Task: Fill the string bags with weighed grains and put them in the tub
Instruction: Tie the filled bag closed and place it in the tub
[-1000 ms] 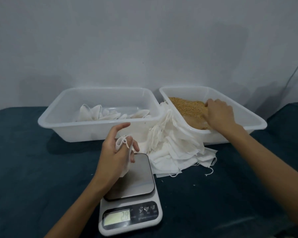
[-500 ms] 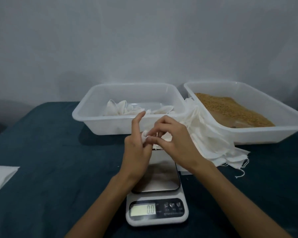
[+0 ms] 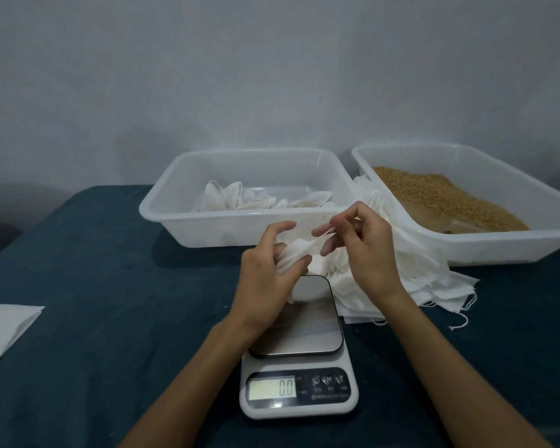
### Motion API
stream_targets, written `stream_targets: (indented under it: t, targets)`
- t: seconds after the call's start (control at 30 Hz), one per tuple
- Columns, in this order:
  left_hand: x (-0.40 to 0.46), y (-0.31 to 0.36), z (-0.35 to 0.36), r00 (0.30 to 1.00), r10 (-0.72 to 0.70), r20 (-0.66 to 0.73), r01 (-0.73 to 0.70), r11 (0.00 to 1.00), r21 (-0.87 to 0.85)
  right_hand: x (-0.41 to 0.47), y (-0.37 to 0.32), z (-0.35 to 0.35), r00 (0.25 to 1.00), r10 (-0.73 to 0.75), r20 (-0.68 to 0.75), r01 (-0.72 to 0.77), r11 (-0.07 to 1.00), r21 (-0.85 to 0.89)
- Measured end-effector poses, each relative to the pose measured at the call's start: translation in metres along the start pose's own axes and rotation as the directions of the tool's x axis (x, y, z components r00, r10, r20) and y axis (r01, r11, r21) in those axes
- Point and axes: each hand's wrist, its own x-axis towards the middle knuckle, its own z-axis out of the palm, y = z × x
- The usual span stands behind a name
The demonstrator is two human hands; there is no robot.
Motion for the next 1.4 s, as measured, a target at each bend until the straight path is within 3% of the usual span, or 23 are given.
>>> stream_targets:
  t: [0.07, 0.17, 0.27, 0.5, 0.63, 0.8, 0.87, 0.93, 1.03, 1.13, 1.3, 1.33, 1.4]
  targets:
    - [0.000, 0.000, -0.002, 1.000, 0.008, 0.013, -0.009, 1.000, 0.027, 0.001, -0.001, -0.002, 0.995, 0.089, 0.037, -0.095, 0.980, 0.177]
    - [0.001, -0.002, -0.004, 0.996, 0.064, 0.067, -0.072, 0.990, 0.118, 0.004, -0.002, -0.006, 0.972, 0.221, 0.084, -0.235, 0.862, 0.450]
    - [0.003, -0.002, -0.005, 0.987, 0.113, 0.113, -0.132, 0.975, 0.179, 0.008, -0.002, -0.012, 0.951, 0.305, 0.046, -0.277, 0.780, 0.560]
    - [0.011, 0.005, -0.014, 0.987, 0.099, 0.126, -0.127, 0.962, 0.240, 0.010, 0.000, -0.013, 0.953, 0.303, -0.009, -0.245, 0.789, 0.564]
    - [0.058, 0.014, -0.036, 0.999, 0.002, -0.036, 0.007, 0.971, 0.239, 0.014, 0.001, -0.022, 0.946, 0.318, -0.063, -0.207, 0.742, 0.638]
    - [0.142, 0.000, -0.066, 0.964, -0.110, -0.242, 0.175, 0.947, 0.269, 0.016, 0.003, -0.023, 0.940, 0.342, -0.020, -0.243, 0.707, 0.664]
    - [0.167, -0.017, -0.084, 0.938, -0.100, -0.333, 0.259, 0.838, 0.480, 0.015, 0.003, -0.022, 0.938, 0.346, 0.009, -0.266, 0.704, 0.659]
    - [0.182, -0.039, -0.105, 0.924, -0.134, -0.359, 0.352, 0.666, 0.658, 0.015, 0.004, -0.021, 0.939, 0.342, 0.036, -0.280, 0.699, 0.658]
    - [0.186, -0.063, -0.127, 0.892, -0.302, -0.336, 0.442, 0.430, 0.787, 0.016, 0.005, -0.019, 0.941, 0.332, 0.061, -0.288, 0.696, 0.658]
    - [0.186, -0.076, -0.130, 0.875, -0.403, -0.269, 0.413, 0.328, 0.850, 0.016, 0.005, -0.018, 0.943, 0.322, 0.079, -0.294, 0.701, 0.650]
    - [0.184, -0.081, -0.124, 0.791, -0.587, -0.170, 0.434, 0.344, 0.832, 0.016, 0.005, -0.018, 0.941, 0.331, 0.071, -0.303, 0.731, 0.612]
    - [0.183, -0.076, -0.122, 0.814, -0.546, -0.199, 0.446, 0.366, 0.817, 0.016, 0.005, -0.019, 0.940, 0.334, 0.064, -0.302, 0.732, 0.610]
    - [0.177, -0.059, -0.112, 0.904, -0.312, -0.292, 0.415, 0.481, 0.772, 0.016, 0.004, -0.020, 0.941, 0.336, 0.050, -0.294, 0.733, 0.613]
